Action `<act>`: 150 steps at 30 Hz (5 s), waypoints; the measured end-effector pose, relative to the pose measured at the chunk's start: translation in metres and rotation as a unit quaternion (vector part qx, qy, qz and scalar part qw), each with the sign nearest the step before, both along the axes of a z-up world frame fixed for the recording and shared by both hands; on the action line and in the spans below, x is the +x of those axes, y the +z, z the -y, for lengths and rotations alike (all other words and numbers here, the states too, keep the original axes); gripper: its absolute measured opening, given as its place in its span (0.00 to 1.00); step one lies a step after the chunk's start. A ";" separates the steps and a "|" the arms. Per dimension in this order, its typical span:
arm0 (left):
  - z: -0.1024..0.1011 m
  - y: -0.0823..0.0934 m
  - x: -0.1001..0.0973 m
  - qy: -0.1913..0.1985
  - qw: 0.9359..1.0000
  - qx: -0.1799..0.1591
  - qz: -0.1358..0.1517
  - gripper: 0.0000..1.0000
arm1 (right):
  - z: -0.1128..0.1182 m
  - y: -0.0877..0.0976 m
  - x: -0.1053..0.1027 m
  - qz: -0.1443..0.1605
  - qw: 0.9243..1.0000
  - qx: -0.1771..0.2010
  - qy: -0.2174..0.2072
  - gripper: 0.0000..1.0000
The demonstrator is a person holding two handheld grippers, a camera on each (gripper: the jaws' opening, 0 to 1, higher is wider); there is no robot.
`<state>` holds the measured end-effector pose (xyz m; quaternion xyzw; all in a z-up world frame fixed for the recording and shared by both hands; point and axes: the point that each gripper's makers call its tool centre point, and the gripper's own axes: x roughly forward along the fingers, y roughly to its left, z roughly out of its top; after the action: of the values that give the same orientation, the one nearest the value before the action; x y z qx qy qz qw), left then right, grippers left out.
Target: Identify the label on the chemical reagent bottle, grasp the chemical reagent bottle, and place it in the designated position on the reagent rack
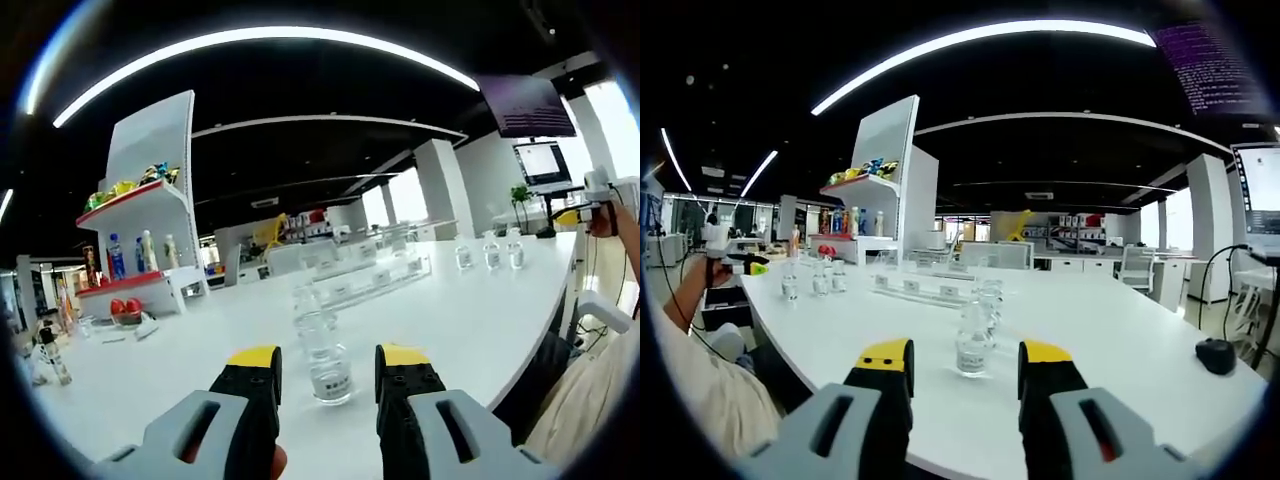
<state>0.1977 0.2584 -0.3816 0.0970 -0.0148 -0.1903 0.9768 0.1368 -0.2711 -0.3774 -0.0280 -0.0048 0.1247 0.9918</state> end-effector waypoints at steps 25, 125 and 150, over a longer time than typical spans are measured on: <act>0.004 -0.001 -0.008 -0.023 1.000 0.013 -0.003 0.38 | -0.016 -0.007 0.023 -0.010 1.000 -0.019 -0.006 0.41; 0.009 0.005 -0.023 -0.075 0.997 0.011 0.006 0.39 | -0.038 -0.021 0.110 -0.023 0.999 -0.009 -0.025 0.37; 0.011 0.003 -0.021 -0.087 0.996 -0.001 -0.003 0.39 | -0.034 -0.033 0.118 -0.033 0.999 -0.004 -0.038 0.30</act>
<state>0.1770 0.2474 -0.3790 0.0939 -0.0207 -0.2744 0.9568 0.2551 -0.2368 -0.4102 -0.0280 0.0291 0.0874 0.9954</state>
